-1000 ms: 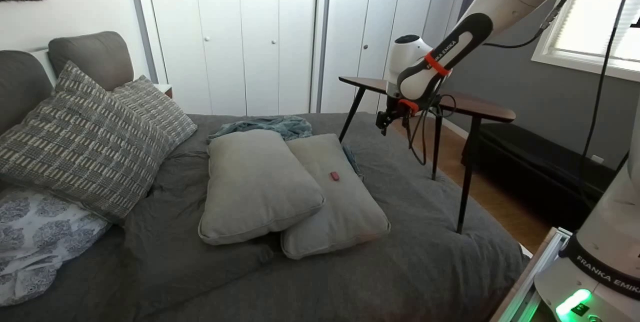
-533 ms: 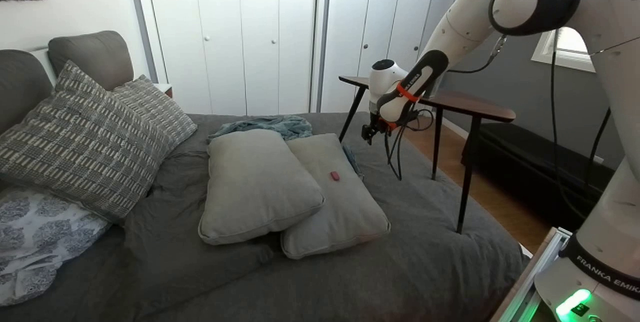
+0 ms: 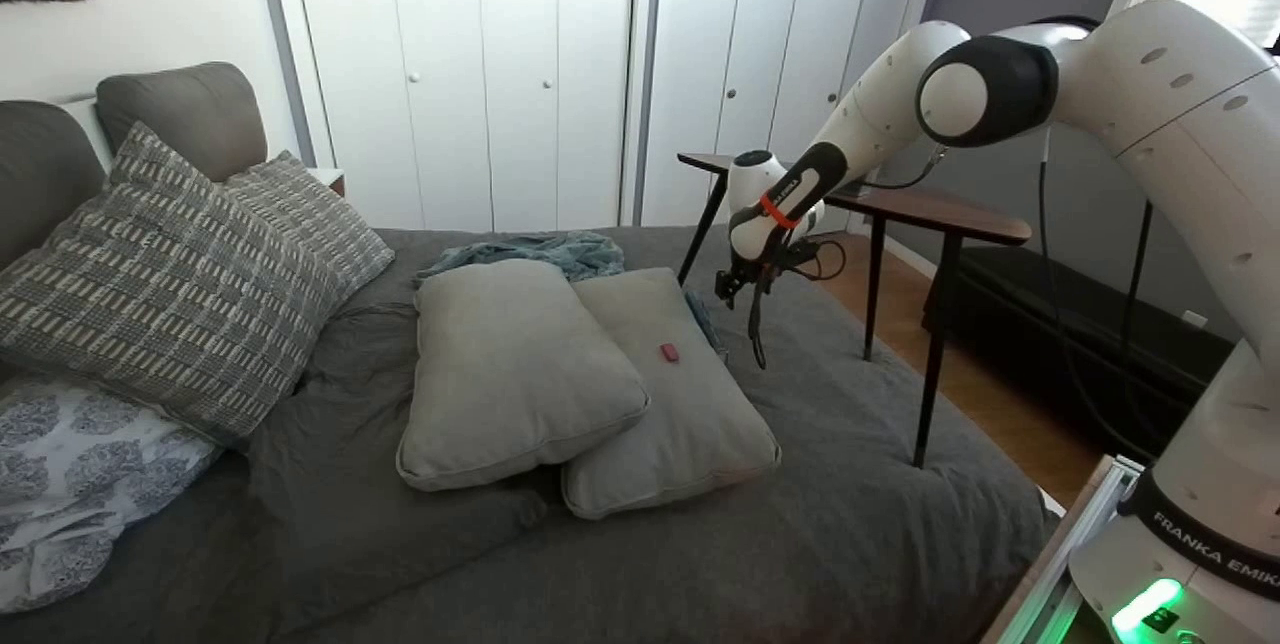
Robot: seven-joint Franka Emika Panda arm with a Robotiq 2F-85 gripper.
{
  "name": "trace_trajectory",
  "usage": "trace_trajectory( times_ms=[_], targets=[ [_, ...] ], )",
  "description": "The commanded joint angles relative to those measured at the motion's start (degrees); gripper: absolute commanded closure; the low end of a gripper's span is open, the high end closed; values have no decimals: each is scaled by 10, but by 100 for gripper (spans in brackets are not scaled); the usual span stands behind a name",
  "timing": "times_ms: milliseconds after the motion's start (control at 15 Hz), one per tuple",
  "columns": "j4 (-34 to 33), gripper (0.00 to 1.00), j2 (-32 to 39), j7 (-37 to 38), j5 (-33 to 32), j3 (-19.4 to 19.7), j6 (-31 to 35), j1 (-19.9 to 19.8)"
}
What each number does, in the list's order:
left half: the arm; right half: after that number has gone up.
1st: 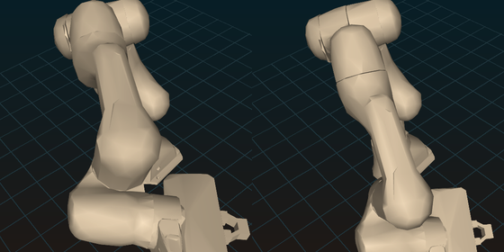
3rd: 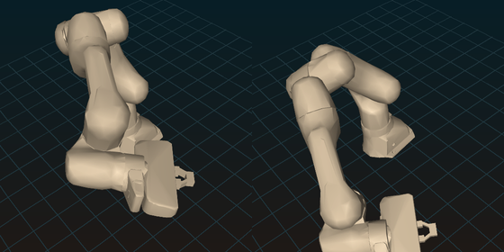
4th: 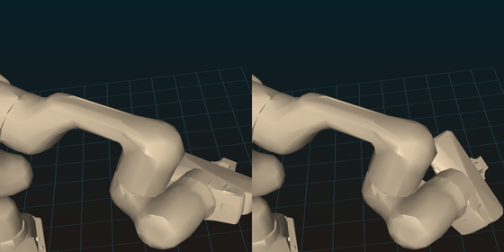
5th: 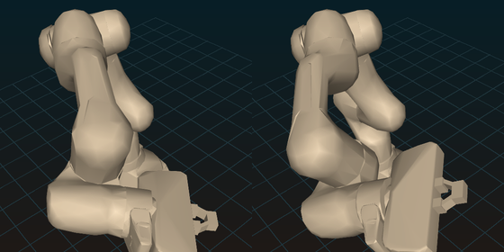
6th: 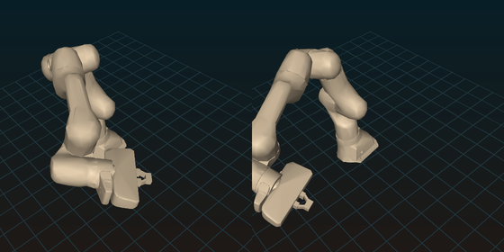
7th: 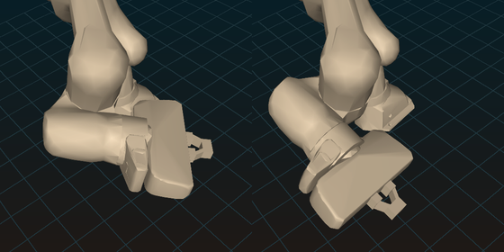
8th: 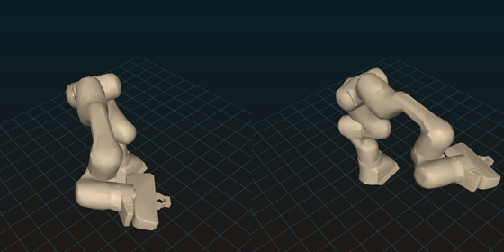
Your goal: Pick up the book on the bed and put it on the three legged table top
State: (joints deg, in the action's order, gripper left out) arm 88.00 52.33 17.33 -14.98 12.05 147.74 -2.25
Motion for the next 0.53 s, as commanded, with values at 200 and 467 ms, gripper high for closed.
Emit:
trace_trajectory(
  times_ms=[200, 467],
  targets=[
    [-21, 0, 14, -11, 20, 7, -5, 6],
    [-40, 0, 30, -9, 27, 5, 17, -2]
  ],
)
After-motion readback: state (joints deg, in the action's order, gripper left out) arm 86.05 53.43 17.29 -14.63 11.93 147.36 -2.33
